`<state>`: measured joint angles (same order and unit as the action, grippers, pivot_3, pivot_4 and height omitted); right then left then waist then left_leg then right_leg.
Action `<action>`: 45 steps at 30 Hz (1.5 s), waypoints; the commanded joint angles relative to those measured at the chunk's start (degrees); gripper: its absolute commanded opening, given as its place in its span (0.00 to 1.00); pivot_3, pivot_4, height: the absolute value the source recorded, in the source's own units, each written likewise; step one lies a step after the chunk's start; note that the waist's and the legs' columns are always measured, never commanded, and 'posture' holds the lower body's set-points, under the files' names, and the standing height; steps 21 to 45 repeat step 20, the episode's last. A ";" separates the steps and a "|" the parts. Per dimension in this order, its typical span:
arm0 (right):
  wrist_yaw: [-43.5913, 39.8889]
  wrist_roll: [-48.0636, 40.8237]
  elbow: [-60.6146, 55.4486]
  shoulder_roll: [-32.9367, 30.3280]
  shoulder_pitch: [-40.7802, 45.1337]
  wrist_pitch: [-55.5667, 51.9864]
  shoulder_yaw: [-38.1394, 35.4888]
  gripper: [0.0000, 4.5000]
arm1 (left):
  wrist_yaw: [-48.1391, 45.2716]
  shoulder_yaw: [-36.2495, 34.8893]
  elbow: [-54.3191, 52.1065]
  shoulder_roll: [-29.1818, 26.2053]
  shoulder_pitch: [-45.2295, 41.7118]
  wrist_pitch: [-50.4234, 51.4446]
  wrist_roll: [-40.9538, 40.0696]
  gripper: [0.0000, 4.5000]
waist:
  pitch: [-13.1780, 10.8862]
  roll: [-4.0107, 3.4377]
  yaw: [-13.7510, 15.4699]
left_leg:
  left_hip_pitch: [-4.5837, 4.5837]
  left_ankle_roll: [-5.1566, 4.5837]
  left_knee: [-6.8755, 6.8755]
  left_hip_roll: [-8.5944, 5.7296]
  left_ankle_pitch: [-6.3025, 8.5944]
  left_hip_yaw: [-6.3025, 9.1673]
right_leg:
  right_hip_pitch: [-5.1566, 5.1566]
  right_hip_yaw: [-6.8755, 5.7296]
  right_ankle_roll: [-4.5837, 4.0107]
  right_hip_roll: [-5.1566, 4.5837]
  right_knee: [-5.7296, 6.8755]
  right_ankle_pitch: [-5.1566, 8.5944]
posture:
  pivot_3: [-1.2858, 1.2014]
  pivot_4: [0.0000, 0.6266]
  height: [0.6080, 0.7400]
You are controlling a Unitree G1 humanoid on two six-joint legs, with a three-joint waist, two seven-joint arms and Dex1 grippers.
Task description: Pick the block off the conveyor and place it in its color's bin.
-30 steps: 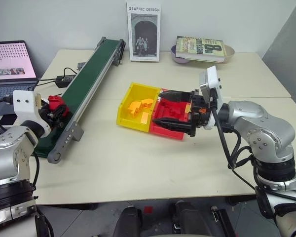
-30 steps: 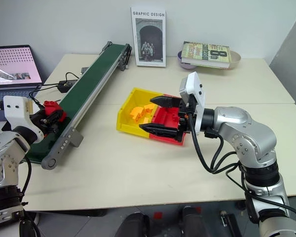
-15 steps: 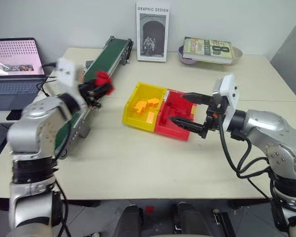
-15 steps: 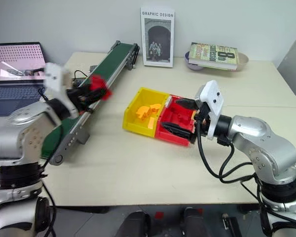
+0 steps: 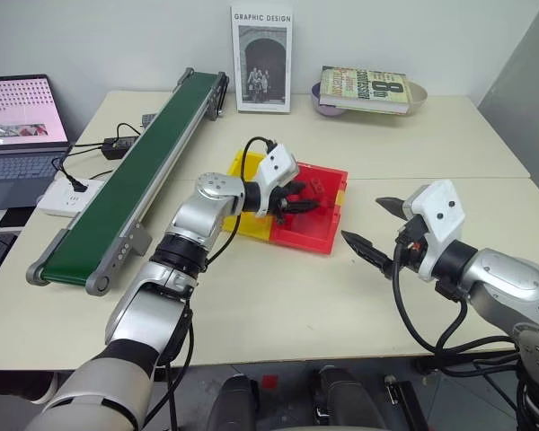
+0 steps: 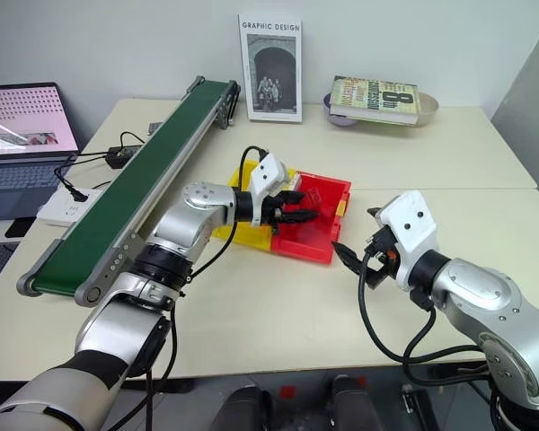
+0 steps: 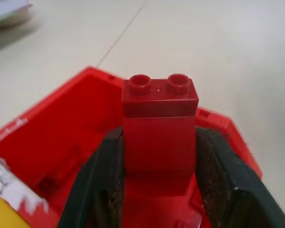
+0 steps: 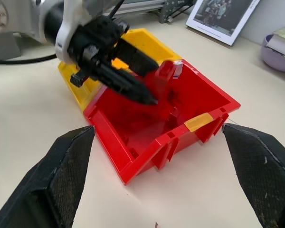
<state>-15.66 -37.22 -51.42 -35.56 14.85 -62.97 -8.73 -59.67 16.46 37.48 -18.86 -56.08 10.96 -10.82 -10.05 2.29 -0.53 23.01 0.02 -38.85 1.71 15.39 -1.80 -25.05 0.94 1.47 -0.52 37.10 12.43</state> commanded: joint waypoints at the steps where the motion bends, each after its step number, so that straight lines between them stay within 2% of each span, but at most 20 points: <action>1: 2.03 -0.64 -2.65 0.60 0.28 -0.52 -2.27 1.00 | -2.41 -1.61 3.17 1.36 -4.29 -4.41 1.21 0.69 | 0.00 0.00 0.14 | 0.02 0.00 0.00 0.00 0.00 0.01 | 0.00 0.01 0.00 -0.01 -0.03 0.00 | 0.52 0.24 1.00; 5: 1.93 -1.22 -2.10 0.30 0.91 -0.70 -2.57 1.00 | -3.78 -3.08 4.50 1.04 -5.60 -4.94 1.10 0.88 | 0.00 0.00 0.18 | 0.06 0.00 -0.01 -0.10 0.01 -0.07 | 0.00 0.08 0.00 -0.15 -0.13 -0.01 | 0.52 0.24 1.00; 8: -0.61 -0.95 0.78 -1.40 2.94 0.76 -1.55 1.00 | -3.22 -5.69 1.00 -3.11 -4.82 -2.83 0.94 0.99 | 0.00 0.00 -0.07 | 0.06 -0.01 -0.01 -0.10 0.01 -0.07 | -0.01 0.07 0.00 -0.16 -0.12 -0.01 | 0.52 0.24 1.00; 11: -6.04 -0.63 4.35 -4.51 4.76 3.69 -0.65 1.00 | -2.64 -7.45 -5.01 -8.15 -2.11 0.53 1.08 0.99 | -0.01 -0.01 -0.66 | 0.04 -0.01 0.00 -0.02 0.01 -0.03 | -0.04 0.06 0.02 -0.08 -0.06 0.00 | 0.52 0.24 1.00; 15: -16.67 0.06 12.75 -9.03 7.82 10.29 1.04 1.00 | -6.20 -10.78 -20.62 -18.62 6.74 7.42 -1.29 0.99 | -0.02 -0.04 -1.32 | -0.06 -0.01 0.07 0.09 0.01 -0.04 | -0.03 0.07 -0.03 -0.02 -0.01 -0.02 | 0.52 0.24 1.00; 20: -23.86 3.33 21.82 -11.70 10.84 16.72 4.21 1.00 | -5.00 -15.36 -30.16 -25.06 13.01 14.82 -3.42 0.99 | -0.03 -0.04 -0.89 | -0.01 0.00 0.00 0.08 0.01 0.02 | 0.00 0.00 0.01 -0.07 -0.03 0.01 | 0.52 0.24 1.00; 45: -23.86 3.33 21.82 -11.70 10.84 16.72 4.21 1.00 | -5.00 -15.36 -30.16 -25.06 13.01 14.82 -3.42 0.99 | -0.03 -0.04 -0.89 | -0.01 0.00 0.00 0.08 0.01 0.02 | 0.00 0.00 0.01 -0.07 -0.03 0.01 | 0.52 0.24 1.00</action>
